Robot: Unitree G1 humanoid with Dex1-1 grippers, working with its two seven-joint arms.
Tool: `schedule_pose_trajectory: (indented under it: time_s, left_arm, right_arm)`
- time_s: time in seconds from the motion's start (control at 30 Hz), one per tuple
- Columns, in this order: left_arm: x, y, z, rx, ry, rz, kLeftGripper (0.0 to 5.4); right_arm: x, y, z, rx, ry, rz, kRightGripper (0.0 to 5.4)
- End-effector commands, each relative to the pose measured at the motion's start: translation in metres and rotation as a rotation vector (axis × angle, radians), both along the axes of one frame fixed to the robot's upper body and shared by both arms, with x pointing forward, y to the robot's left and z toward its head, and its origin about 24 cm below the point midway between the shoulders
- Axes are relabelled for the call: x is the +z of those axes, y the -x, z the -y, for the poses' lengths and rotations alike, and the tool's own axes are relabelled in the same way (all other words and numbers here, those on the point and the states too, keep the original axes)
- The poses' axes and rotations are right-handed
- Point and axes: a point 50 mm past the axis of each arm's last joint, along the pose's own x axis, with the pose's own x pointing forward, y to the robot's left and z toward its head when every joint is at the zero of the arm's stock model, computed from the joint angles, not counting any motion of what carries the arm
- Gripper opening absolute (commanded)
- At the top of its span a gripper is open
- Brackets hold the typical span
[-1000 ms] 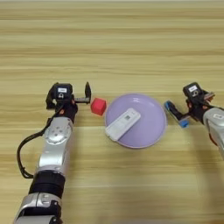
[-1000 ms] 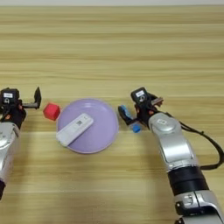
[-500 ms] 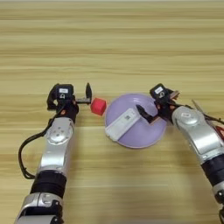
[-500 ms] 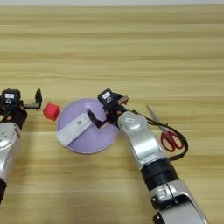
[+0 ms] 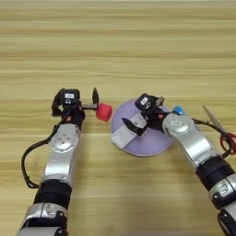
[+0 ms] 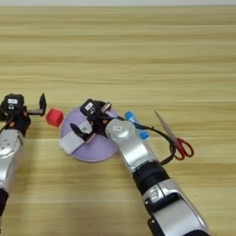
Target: Move the objects on the table
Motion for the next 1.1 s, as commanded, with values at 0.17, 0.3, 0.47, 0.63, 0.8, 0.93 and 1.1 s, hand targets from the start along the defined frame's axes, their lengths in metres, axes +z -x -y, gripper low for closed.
schedule_pose_trajectory:
  time_s: [0.17, 0.3, 0.47, 0.63, 0.8, 0.93, 1.1]
  left_arm:
    - [0.001, -0.001, 0.001, 0.005, -0.003, -0.004, 5.40]
    - [0.000, -0.001, 0.001, 0.005, -0.004, -0.004, 5.40]
    - [0.000, 0.000, 0.002, 0.005, -0.002, -0.003, 5.40]
    - [0.001, 0.000, 0.004, 0.004, -0.001, -0.002, 5.40]
    - [0.001, -0.001, 0.005, 0.004, -0.001, -0.003, 5.40]
    - [0.001, -0.001, 0.005, 0.004, 0.000, -0.002, 5.40]
    - [0.001, -0.001, 0.005, 0.004, -0.001, -0.003, 5.40]
  right_arm:
    - [0.011, 0.006, 0.015, 0.034, 0.001, 0.048, 5.39]
    - [-0.001, 0.006, 0.009, 0.013, -0.022, -0.013, 5.39]
    - [-0.019, 0.000, 0.004, -0.020, -0.058, -0.115, 5.39]
    - [-0.021, -0.004, -0.001, -0.009, -0.089, -0.134, 5.39]
    - [-0.022, -0.005, -0.008, 0.001, -0.097, -0.140, 5.39]
    - [-0.022, -0.007, -0.012, 0.007, -0.102, -0.138, 5.39]
    - [-0.025, -0.006, -0.023, 0.023, -0.098, -0.145, 5.39]
